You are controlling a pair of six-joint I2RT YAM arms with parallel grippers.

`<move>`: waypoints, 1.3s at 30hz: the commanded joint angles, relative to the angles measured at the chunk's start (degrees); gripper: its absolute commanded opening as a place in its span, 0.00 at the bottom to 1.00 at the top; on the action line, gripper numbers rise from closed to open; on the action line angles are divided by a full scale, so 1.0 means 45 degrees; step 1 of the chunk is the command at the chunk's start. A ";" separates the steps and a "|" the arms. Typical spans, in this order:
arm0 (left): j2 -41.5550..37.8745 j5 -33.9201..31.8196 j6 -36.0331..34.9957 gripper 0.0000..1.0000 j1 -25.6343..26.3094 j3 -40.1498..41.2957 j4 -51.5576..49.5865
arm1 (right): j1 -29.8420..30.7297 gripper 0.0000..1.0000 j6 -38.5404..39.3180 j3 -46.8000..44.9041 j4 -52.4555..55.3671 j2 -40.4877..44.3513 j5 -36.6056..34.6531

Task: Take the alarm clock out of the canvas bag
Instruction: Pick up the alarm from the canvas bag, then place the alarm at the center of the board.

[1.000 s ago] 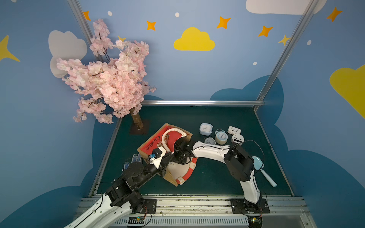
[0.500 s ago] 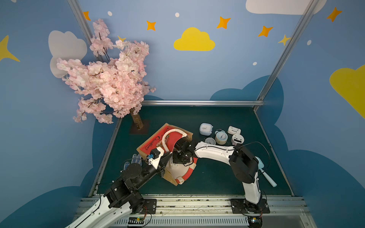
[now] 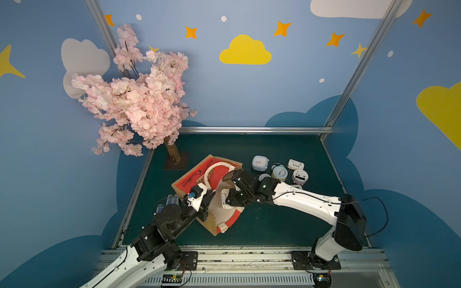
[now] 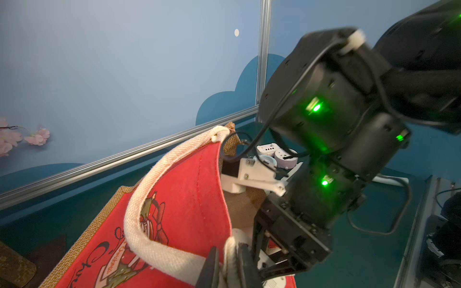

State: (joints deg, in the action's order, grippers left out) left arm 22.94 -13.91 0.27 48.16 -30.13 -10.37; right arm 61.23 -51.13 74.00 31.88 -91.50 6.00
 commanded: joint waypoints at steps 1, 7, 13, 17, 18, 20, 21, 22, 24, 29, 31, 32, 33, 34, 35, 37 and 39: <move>0.0161 -0.0476 -0.0146 0.16 -0.0009 -0.0372 -0.0294 | 0.0082 0.27 0.0480 -0.0096 0.1002 0.1164 -0.0499; 0.0172 -0.0642 -0.0244 0.16 0.0001 -0.0541 -0.0608 | -0.0065 0.27 0.0898 -0.0284 0.2815 0.3739 -0.1828; 0.0235 -0.0812 -0.0225 0.16 0.0000 -0.0694 -0.0872 | -0.1163 0.27 0.1464 -0.0770 0.3650 0.5056 -0.1882; 0.0427 -0.0936 -0.0148 0.16 0.0003 -0.0787 -0.1105 | -0.1743 0.27 0.1907 -0.0814 0.3620 0.5504 -0.1879; 0.0424 -0.0933 -0.0131 0.16 0.0001 -0.0767 -0.1057 | -0.1981 0.27 0.2009 -0.0817 0.3712 0.5563 -0.1899; 0.0399 -0.0927 -0.0115 0.16 0.0001 -0.0746 -0.1033 | -0.2508 0.27 0.2203 -0.0995 0.3707 0.5694 -0.1760; 0.0340 -0.0909 -0.0133 0.16 0.0001 -0.0764 -0.1011 | -0.2811 0.27 0.2311 -0.1073 0.3686 0.5709 -0.1650; 0.0287 -0.0892 -0.0156 0.16 0.0001 -0.0765 -0.1005 | -0.3077 0.27 0.2435 -0.1142 0.3635 0.5660 -0.1529; 0.0185 -0.0831 -0.0211 0.16 0.0010 -0.0795 -0.1011 | -0.3688 0.27 0.2840 -0.1303 0.3428 0.5275 -0.1216; 0.0081 -0.0484 -0.0288 0.16 -0.0004 -0.0824 -0.1012 | -0.4414 0.27 0.3759 -0.0929 0.2747 0.3210 -0.0843; 0.0062 -0.0464 -0.0320 0.16 0.0000 -0.0826 -0.1052 | -0.4527 0.26 0.4086 -0.0497 0.2474 0.2106 -0.0641; 0.0027 -0.0407 -0.0331 0.16 0.0001 -0.0824 -0.1073 | -0.4526 0.26 0.4267 -0.0151 0.2452 0.1475 -0.0591; 0.0020 -0.0326 -0.0373 0.16 -0.0005 -0.0814 -0.1093 | -0.4556 0.26 0.4461 0.0263 0.2508 0.0816 -0.0552; 0.0011 -0.0286 -0.0381 0.16 0.0005 -0.0804 -0.1060 | -0.4545 0.26 0.4567 0.0658 0.2659 0.0263 -0.0607; -0.0008 -0.0230 -0.0402 0.16 0.0001 -0.0785 -0.1021 | -0.4552 0.26 0.4677 0.1033 0.2767 -0.0256 -0.0647; -0.0047 -0.0188 -0.0493 0.16 0.0009 -0.0778 -0.0989 | -0.4556 0.26 0.4843 0.1659 0.2733 -0.1253 -0.0811; -0.0077 -0.0174 -0.0533 0.16 0.0001 -0.0765 -0.0971 | -0.4642 0.26 0.5017 0.2358 0.2805 -0.2322 -0.0794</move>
State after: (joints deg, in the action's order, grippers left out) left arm 23.24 -15.44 -1.13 48.16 -32.60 -14.63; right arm 40.88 -31.33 80.71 44.58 -98.72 2.42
